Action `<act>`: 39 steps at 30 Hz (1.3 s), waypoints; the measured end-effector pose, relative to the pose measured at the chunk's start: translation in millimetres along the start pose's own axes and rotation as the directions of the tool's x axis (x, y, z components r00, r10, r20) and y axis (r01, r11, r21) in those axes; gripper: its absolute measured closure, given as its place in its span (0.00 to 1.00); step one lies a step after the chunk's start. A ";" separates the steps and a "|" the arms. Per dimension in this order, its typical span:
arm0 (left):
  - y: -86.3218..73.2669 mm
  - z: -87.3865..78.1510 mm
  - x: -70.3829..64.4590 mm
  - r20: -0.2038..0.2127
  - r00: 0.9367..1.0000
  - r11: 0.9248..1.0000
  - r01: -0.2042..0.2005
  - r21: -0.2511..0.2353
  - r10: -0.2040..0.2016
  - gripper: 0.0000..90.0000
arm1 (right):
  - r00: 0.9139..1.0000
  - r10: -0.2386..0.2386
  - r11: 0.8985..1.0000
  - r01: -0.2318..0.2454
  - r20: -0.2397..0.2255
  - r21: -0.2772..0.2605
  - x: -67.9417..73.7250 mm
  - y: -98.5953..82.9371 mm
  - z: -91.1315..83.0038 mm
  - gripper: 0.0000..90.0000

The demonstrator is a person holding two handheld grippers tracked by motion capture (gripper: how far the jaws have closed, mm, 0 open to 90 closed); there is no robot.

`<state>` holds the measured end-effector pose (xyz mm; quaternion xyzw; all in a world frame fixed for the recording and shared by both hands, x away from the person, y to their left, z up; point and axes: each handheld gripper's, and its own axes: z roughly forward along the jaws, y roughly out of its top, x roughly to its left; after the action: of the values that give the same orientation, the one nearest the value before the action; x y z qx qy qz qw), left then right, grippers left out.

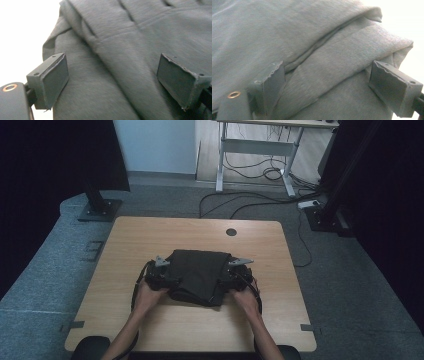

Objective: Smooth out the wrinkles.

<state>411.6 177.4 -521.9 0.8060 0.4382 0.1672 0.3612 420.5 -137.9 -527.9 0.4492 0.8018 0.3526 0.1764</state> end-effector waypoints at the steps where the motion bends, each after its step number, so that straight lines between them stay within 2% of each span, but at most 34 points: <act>1: -0.1 -3.7 -1.3 0.004 1.000 1.000 -0.002 -0.006 0.002 0.11 | 1.000 -0.007 1.000 0.007 -0.012 -0.002 0.9 0.0 -2.7 0.15; 7: -3.2 -30.5 -3.5 0.026 1.000 0.999 -0.016 -0.033 0.017 0.11 | 0.998 -0.026 0.999 0.025 -0.055 -0.023 3.5 -0.1 -22.9 0.15; 8: -3.2 -30.5 -3.5 0.026 1.000 0.999 -0.016 -0.033 0.017 0.11 | 0.998 -0.026 0.999 0.025 -0.055 -0.023 3.5 -0.1 -22.9 0.15; 9: -6.2 -40.4 -3.1 0.042 0.999 0.999 -0.019 -0.039 0.021 0.11 | 0.997 -0.031 0.999 0.029 -0.069 -0.037 3.2 -0.6 -31.7 0.15; 12: -12.9 -54.3 -2.1 0.055 0.998 0.999 -0.020 -0.047 0.022 0.11 | 0.996 -0.040 0.998 0.035 -0.077 -0.055 2.3 -2.5 -45.7 0.15; 16: -21.5 -67.1 -1.1 0.049 0.998 0.998 -0.031 -0.048 0.033 0.08 | 0.995 -0.058 0.997 0.053 -0.083 -0.058 1.9 -8.5 -64.1 0.14; 17: -28.4 -74.2 0.0 0.043 0.998 0.998 -0.041 -0.046 0.043 0.07 | 0.995 -0.063 0.997 0.058 -0.080 -0.057 1.8 -10.7 -68.5 0.14; 18: -28.4 -74.2 0.0 0.043 0.998 0.998 -0.041 -0.046 0.043 0.06 | 0.995 -0.063 0.997 0.058 -0.080 -0.057 1.8 -10.7 -68.5 0.14; 20: -40.9 -82.0 3.2 0.022 0.998 0.998 -0.053 -0.040 0.054 0.05 | 0.995 -0.071 0.996 0.066 -0.074 -0.057 -0.3 -19.2 -80.9 0.12; 24: -58.9 -86.3 9.3 0.009 0.999 0.999 -0.048 -0.019 0.048 0.03 | 0.996 -0.072 0.997 0.070 -0.052 -0.045 -6.6 -34.7 -92.7 0.10; 29: -76.6 -86.3 14.7 -0.008 0.999 0.999 -0.042 0.023 0.042 0.01 | 0.999 -0.034 0.999 0.033 -0.022 -0.038 -17.5 -57.6 -101.0 0.05; 30: -76.6 -86.3 14.7 -0.008 0.999 0.999 -0.042 0.023 0.042 0.00 | 0.999 -0.034 0.999 0.033 -0.022 -0.038 -17.5 -57.6 -101.0 0.05; 31: -83.1 -83.8 16.6 -0.018 0.999 0.998 -0.044 0.046 0.045 0.00 | 1.000 -0.021 0.999 0.020 -0.012 -0.037 -22.0 -66.7 -101.5 0.05; 35: -95.0 -78.1 20.6 -0.024 0.999 0.995 -0.038 0.089 0.040 0.00 | 1.000 -0.007 1.000 0.007 0.014 -0.005 -30.8 -82.0 -97.4 0.02; 39: -100.2 -72.3 24.3 -0.024 0.999 0.993 -0.027 0.114 0.030 0.00 | 1.000 0.016 1.000 -0.017 0.025 0.025 -39.0 -95.5 -90.2 0.00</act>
<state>324.2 264.6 -546.6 0.8290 0.4402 0.1576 0.3068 330.3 -240.7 -536.2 0.4625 0.8001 0.3381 0.1777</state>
